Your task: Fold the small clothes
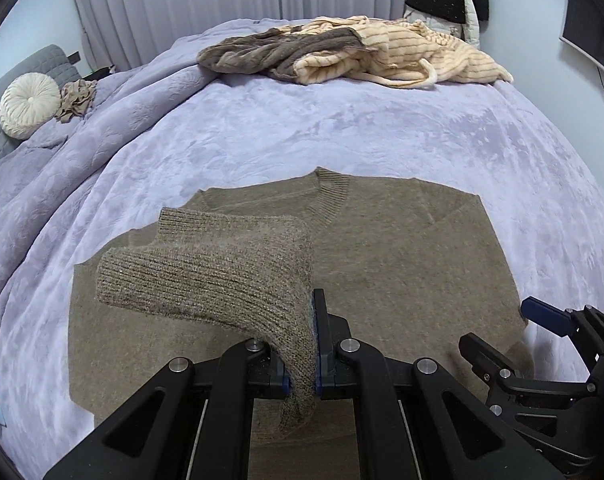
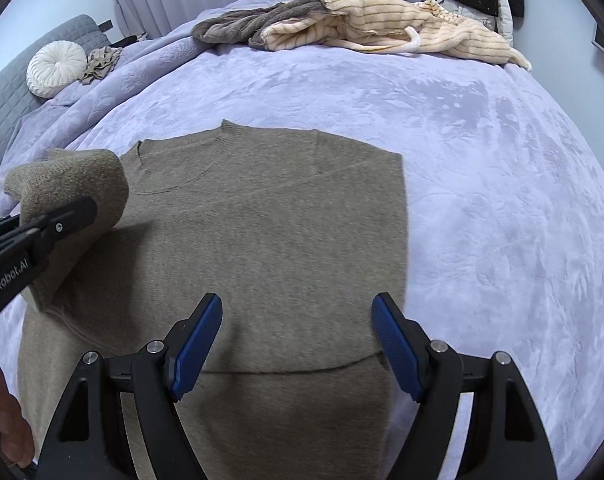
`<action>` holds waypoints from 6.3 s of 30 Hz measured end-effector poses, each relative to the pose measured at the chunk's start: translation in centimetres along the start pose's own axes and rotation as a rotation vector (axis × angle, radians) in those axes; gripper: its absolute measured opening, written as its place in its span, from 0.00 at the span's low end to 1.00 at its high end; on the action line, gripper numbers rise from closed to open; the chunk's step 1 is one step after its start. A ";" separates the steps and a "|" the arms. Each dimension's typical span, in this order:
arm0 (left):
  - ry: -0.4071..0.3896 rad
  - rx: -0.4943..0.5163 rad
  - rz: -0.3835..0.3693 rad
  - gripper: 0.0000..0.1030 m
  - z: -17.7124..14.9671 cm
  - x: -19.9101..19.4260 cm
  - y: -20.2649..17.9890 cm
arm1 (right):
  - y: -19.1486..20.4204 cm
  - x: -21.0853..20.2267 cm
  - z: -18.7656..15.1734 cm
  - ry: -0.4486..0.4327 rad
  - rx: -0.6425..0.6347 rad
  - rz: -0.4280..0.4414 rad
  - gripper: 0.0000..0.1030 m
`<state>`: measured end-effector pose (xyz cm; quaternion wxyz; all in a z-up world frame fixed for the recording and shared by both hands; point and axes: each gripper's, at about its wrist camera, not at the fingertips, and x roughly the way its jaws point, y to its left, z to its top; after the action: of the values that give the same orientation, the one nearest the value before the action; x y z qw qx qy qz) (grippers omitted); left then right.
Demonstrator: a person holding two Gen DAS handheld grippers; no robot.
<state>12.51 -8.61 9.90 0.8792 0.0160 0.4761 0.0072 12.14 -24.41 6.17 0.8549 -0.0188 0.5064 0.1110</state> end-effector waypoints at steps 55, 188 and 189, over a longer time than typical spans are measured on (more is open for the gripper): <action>0.161 -0.284 -0.357 0.80 -4.1 4.1 4.7 | -3.0 2.0 -1.3 0.022 0.205 0.408 0.08; 0.257 -0.170 -0.434 0.62 -32.8 -8.8 11.7 | 0.4 -9.5 -28.4 0.035 -0.160 0.244 0.54; 0.254 -0.162 -0.430 0.50 -32.5 -8.6 11.6 | 0.0 -9.6 -28.3 0.032 -0.135 0.269 0.48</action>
<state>-19.35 3.43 -0.22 0.7922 -0.1570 0.5729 -0.1400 -16.66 -30.15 0.79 0.8209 -0.0100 0.5092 0.2583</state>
